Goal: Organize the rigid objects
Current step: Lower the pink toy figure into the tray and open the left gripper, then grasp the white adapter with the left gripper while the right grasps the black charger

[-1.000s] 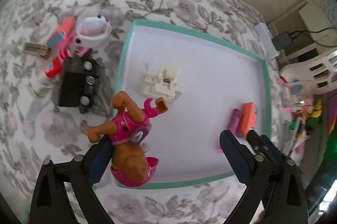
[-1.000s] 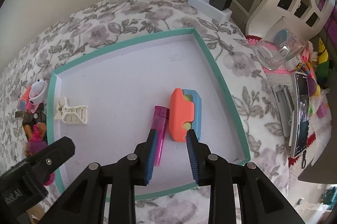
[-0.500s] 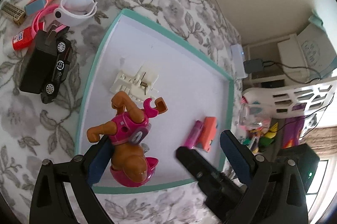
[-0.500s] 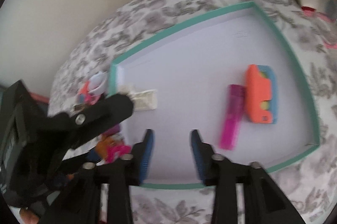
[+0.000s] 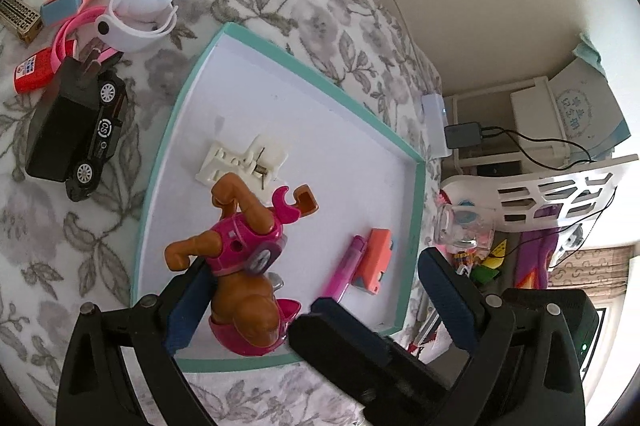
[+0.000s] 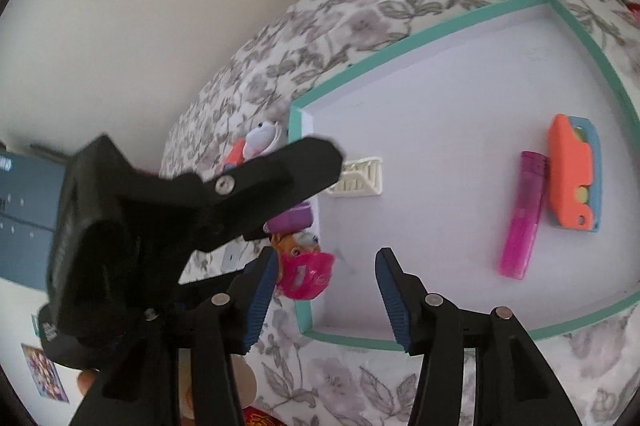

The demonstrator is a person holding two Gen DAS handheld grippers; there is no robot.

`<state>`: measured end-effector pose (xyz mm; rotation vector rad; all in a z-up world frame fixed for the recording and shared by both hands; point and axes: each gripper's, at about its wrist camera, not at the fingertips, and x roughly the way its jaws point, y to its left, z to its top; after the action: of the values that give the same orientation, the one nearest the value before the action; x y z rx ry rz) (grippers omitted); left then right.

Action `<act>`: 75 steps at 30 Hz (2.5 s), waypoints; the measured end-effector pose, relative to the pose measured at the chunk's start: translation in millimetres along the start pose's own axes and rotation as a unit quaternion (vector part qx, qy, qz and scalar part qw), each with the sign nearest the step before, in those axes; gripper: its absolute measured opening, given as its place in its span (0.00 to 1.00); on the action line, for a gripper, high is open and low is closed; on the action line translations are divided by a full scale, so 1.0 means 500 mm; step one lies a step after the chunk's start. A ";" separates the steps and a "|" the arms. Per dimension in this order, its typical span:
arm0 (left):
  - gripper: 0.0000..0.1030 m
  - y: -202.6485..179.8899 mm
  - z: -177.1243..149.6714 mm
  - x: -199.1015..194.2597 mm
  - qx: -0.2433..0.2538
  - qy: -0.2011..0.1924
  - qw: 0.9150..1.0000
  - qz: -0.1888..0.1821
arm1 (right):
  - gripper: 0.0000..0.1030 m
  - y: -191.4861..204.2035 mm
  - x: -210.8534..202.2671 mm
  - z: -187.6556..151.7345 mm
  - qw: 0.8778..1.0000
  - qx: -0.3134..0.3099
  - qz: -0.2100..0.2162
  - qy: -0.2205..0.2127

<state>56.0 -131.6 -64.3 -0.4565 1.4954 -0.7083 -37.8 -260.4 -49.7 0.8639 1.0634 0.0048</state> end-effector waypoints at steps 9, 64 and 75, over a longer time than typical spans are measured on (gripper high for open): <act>0.95 -0.010 -0.005 -0.004 0.008 0.003 1.000 0.004 | 0.55 -0.025 0.014 -0.009 0.998 0.008 -0.066 -0.007; 0.96 0.062 0.038 -0.212 0.087 -0.169 0.884 0.427 | 0.99 0.033 0.000 -0.008 0.947 -0.101 -0.286 -0.108; 0.96 0.207 0.075 -0.356 0.028 -0.206 0.881 0.424 | 0.99 0.160 0.017 -0.012 0.948 -0.156 -0.241 -0.136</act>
<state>119.3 57.9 -1.3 0.1186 1.1019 0.0526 -6.6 -198.8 -7.6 0.2919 0.9550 -0.3394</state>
